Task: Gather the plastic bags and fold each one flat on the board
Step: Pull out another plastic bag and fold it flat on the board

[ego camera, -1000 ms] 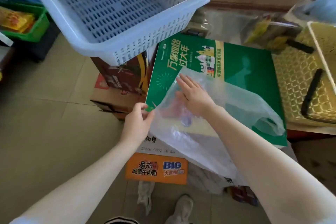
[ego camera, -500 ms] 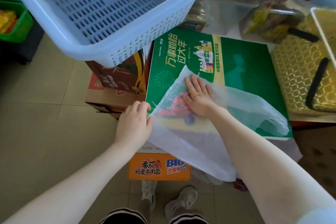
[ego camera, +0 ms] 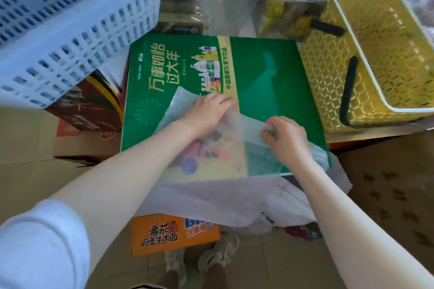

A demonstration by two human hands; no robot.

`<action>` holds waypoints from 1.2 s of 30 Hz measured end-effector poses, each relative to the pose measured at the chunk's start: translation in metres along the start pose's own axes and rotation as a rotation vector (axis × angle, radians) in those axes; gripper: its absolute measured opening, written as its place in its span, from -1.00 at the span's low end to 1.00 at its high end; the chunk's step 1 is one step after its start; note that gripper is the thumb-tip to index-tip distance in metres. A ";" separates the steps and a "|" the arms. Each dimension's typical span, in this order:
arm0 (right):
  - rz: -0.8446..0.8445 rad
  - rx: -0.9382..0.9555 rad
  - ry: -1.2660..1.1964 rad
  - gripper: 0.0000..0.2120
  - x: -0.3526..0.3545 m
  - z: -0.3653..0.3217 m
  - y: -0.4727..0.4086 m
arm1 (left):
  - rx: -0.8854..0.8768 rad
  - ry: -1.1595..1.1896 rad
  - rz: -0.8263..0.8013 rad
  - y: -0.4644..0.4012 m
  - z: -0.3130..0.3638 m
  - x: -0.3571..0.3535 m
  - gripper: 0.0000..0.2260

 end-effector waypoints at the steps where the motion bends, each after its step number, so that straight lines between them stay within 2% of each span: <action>1: 0.004 -0.001 -0.065 -0.85 0.001 0.004 0.000 | -0.019 0.008 -0.010 -0.006 0.001 -0.002 -0.55; 4: 0.000 0.027 -0.092 -0.88 0.005 0.008 -0.008 | -0.076 0.012 -0.001 -0.017 0.001 0.002 -0.74; 6: 0.048 0.090 -0.051 -0.88 0.011 0.002 -0.021 | 0.012 0.044 0.046 -0.021 -0.010 0.016 -0.81; 9: 0.171 0.250 -0.003 -0.86 0.027 -0.023 -0.048 | 0.264 0.065 0.287 -0.014 -0.039 0.055 -0.81; 11: 0.276 0.337 0.060 -0.85 0.038 -0.039 -0.064 | 0.349 0.054 0.466 0.001 -0.054 0.078 -0.82; 12: 0.295 0.348 0.084 -0.86 0.042 -0.044 -0.070 | 0.347 0.036 0.482 0.007 -0.058 0.084 -0.82; 14: 0.225 0.358 0.097 -0.86 0.038 -0.047 -0.079 | 0.297 0.009 0.364 0.013 -0.064 0.079 -0.81; 17: -0.091 0.348 0.087 -0.83 0.010 -0.040 -0.079 | 0.225 0.078 0.139 0.009 -0.058 0.056 -0.77; 19: -0.276 0.312 0.150 -0.80 -0.009 -0.026 -0.073 | 0.190 0.109 0.045 0.002 -0.047 0.038 -0.72; 21: -0.381 0.270 0.145 -0.77 -0.019 -0.013 -0.069 | 0.139 0.049 0.016 0.001 -0.038 0.016 -0.70; 23: -0.442 0.220 0.084 -0.76 -0.020 -0.001 -0.068 | 0.137 0.034 0.094 0.008 -0.038 0.002 -0.69; 26: -0.489 0.186 0.125 -0.80 -0.011 0.015 -0.067 | 0.152 0.104 0.214 0.018 -0.041 -0.003 -0.73; 30: -0.454 0.185 0.321 -0.83 0.013 0.032 -0.072 | 0.136 0.091 0.233 0.016 -0.039 0.004 -0.76; 32: -0.431 0.185 0.368 -0.82 0.026 0.030 -0.077 | 0.152 0.155 0.225 0.015 -0.037 0.012 -0.80; 36: -0.270 0.264 0.205 -0.82 0.050 0.021 -0.087 | 0.276 0.249 0.112 0.018 -0.047 0.024 -0.81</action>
Point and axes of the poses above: each hand's wrist, its own y-axis away from the middle knuckle, its own x-axis out of the back of the hand, z = x × y, the point moved 5 cm from there along -y, towards the middle knuckle, and after that the axes turned 7 degrees about z, right-handed, at the moved point
